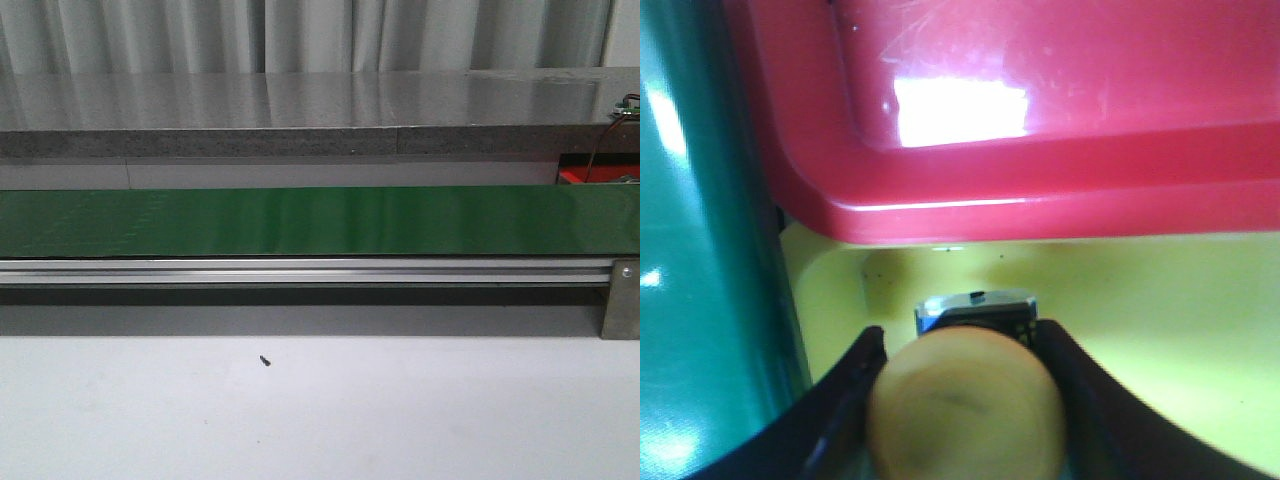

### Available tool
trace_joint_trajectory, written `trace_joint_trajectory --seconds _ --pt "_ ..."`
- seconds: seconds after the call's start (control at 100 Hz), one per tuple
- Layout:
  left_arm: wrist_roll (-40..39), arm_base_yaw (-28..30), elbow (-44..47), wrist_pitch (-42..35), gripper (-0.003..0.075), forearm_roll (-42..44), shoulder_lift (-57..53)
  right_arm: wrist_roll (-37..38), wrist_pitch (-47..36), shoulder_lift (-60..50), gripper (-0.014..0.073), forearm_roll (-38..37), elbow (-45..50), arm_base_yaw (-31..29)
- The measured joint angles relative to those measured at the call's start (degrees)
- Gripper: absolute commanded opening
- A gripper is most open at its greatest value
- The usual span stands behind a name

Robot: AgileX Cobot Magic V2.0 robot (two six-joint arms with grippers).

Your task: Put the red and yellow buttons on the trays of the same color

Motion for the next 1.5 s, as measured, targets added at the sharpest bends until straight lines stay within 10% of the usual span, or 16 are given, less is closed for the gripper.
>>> trace_joint_trajectory --seconds 0.4,0.96,1.5 --pt "0.0 0.0 0.0 0.0 -0.0019 0.0 0.0 0.0 0.0 0.0 0.0472 0.0 0.0 0.0" --pt "0.0 0.0 0.0 0.0 -0.0019 0.0 0.0 -1.82 -6.65 -6.77 0.0472 2.42 0.0 0.94" --pt "0.0 0.0 0.0 0.0 -0.002 0.0 0.0 -7.84 -16.14 -35.77 0.0471 5.45 7.87 15.62"
